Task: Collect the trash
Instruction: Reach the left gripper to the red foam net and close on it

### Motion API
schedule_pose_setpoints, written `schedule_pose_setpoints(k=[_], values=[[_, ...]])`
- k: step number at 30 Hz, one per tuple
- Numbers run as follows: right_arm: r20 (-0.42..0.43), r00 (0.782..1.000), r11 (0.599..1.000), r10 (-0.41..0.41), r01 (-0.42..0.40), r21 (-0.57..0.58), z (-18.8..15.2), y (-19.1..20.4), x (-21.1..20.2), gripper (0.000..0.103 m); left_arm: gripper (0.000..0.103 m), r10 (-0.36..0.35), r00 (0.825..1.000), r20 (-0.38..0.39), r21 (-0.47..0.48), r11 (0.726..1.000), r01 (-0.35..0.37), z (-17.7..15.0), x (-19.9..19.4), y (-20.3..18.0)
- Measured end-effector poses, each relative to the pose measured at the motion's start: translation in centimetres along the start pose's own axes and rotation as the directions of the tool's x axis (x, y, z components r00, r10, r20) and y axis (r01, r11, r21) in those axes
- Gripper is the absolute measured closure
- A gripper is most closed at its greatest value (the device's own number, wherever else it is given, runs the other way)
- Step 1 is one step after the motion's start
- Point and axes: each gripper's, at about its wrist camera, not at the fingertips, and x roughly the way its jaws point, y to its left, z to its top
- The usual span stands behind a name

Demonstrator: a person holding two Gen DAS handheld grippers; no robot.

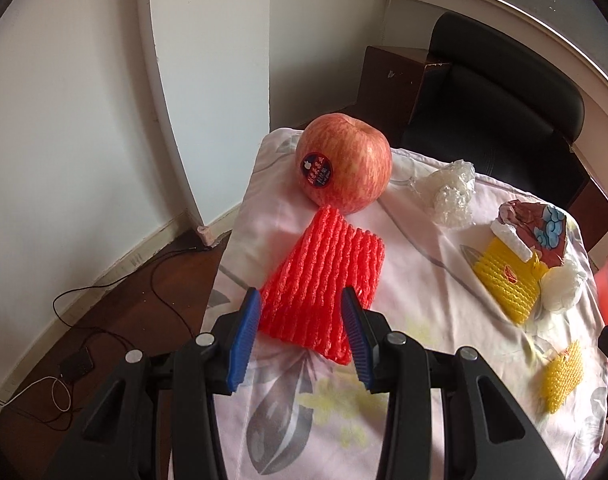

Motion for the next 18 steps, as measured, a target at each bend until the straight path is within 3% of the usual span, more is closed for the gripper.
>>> schedule_pose_setpoints(k=[6,10,12,15,18], values=[[-0.006,1.0,1.0,-0.008,0.008,-0.002,0.4,0.0,0.4,0.077,0.064,-0.015,1.0,-0.025,0.011,1.0,0.015,-0.2,1.5,0.1],[-0.009,1.0,1.0,-0.007,0.007,-0.001,0.8,0.1,0.8,0.077,0.082,-0.013,1.0,-0.021,0.023,1.0,0.014,-0.7,1.6,-0.1],[-0.012,1.0,1.0,-0.009,0.008,-0.006,0.9,0.2,1.1,0.077,0.096,-0.009,1.0,-0.017,0.022,1.0,0.009,-0.8,1.5,0.0],[-0.018,1.0,1.0,-0.007,0.007,-0.011,1.1,0.6,1.6,0.077,0.103,-0.022,1.0,-0.016,-0.003,1.0,0.022,-1.0,1.2,0.7],[-0.015,1.0,1.0,-0.009,0.009,-0.02,1.3,0.8,1.8,0.077,0.103,-0.033,0.999,-0.022,-0.029,0.999,0.032,-1.0,1.1,1.4]])
